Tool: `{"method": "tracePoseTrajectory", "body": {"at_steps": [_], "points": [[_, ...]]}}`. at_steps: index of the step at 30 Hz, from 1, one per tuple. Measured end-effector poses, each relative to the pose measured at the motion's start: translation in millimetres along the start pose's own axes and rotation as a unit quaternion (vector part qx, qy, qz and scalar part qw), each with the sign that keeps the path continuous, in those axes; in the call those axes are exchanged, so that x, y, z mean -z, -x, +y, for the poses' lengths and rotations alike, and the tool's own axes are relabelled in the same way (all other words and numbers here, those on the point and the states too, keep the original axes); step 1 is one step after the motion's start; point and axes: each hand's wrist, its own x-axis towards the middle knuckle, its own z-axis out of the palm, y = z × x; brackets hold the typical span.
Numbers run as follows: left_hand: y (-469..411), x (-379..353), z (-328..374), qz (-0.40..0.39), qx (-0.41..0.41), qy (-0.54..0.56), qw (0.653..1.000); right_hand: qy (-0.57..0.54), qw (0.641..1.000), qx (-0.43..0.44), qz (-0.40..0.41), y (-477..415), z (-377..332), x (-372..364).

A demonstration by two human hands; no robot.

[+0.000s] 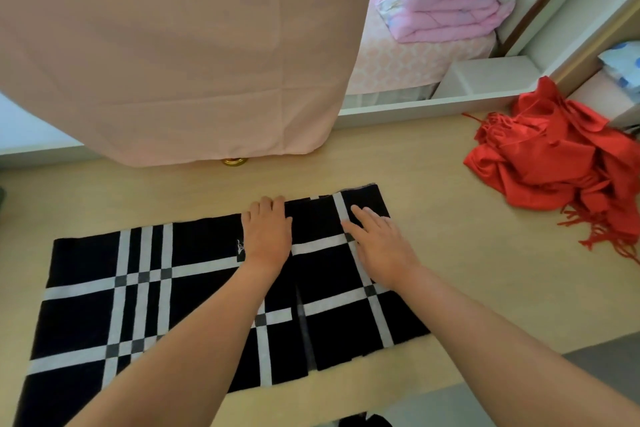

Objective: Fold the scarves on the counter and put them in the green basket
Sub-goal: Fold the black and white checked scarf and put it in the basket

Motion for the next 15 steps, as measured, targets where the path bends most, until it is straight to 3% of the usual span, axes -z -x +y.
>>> {"method": "tracePoseTrajectory", "body": {"at_steps": [3,6,11,13,15], "points": [[-13,3,-2,-0.008,0.016,0.112,0.994,0.035,0.999,0.023,-0.015,-15,11,0],[-20,4,-4,0.038,0.019,0.167,0.985,0.040,0.998,0.021,-0.040,-29,15,-5],[-15,0,6,0.006,0.052,0.088,0.995,0.058,0.993,-0.017,-0.097,-37,21,-11],[-4,4,21,0.043,0.009,0.067,0.997,0.058,0.994,-0.024,-0.084,-36,18,-14],[16,3,41,0.051,-0.086,0.053,0.994,0.069,0.997,-0.035,-0.024,-31,12,-17]]}}
